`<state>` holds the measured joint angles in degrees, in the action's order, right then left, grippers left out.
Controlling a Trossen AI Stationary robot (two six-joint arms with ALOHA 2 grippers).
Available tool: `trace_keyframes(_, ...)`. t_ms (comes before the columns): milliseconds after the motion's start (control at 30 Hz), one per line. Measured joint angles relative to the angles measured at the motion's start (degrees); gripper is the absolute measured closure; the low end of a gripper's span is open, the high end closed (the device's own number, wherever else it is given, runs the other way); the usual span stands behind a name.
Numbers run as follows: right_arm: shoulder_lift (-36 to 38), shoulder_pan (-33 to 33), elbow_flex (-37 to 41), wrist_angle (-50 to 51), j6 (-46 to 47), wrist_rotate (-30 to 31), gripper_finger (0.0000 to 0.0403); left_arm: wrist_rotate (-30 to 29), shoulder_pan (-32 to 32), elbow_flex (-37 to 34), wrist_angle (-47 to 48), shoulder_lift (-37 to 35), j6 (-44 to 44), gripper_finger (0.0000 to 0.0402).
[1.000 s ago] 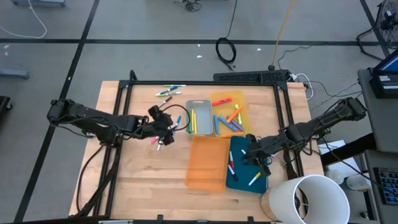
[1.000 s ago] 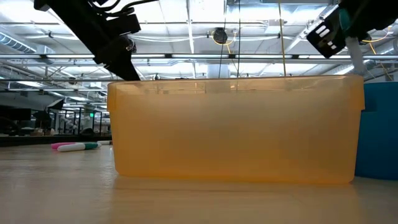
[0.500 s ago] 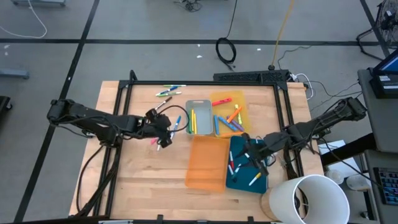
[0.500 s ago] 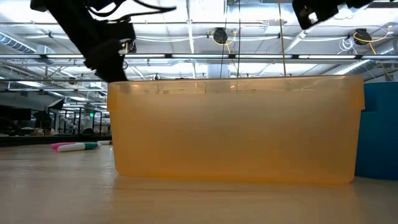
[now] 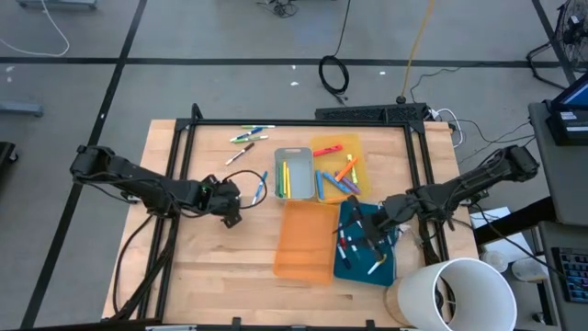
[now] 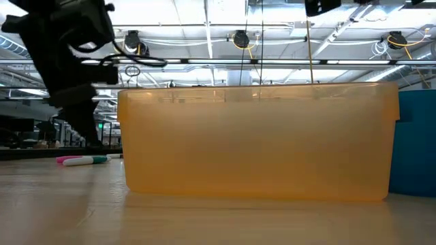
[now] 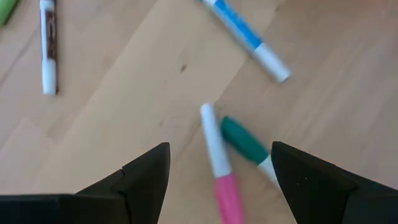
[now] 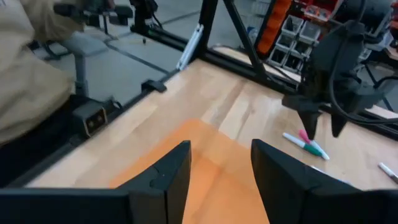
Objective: Pick & Place Markers
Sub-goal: Put the white and pink highlighter pen into the blue bin
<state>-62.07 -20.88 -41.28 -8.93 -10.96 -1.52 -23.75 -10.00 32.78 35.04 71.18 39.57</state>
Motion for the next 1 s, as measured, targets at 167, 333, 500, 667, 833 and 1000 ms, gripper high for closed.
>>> trace_keyframes(167,-2.9,2.1,0.0,-0.3,-0.9,0.0,0.0249,0.7,0.0,-2.3,0.6,0.0,0.6,0.0117)
trace_keyframes(333,-5.3,3.9,0.0,-0.2,-0.6,0.0,0.0248,2.8,0.0,-4.8,0.5,0.0,3.5,0.0117)
trace_keyframes(500,-6.3,4.5,0.0,-0.7,-0.2,-0.1,0.025,2.7,0.7,-8.0,-2.1,-0.3,4.5,0.0117)
trace_keyframes(667,-6.3,4.5,0.0,-1.8,-0.2,-0.2,0.0252,1.0,1.3,-12.8,-12.6,-0.5,-0.1,0.0117)
trace_keyframes(833,-6.3,4.5,0.0,-2.9,-0.3,-0.2,0.0255,0.8,1.4,-14.6,-17.8,-0.2,-4.6,0.0117)
trace_keyframes(1000,-6.3,4.5,0.0,-2.9,-0.3,-0.2,0.0256,1.7,1.5,-14.6,-16.4,-0.2,-1.5,0.0117)
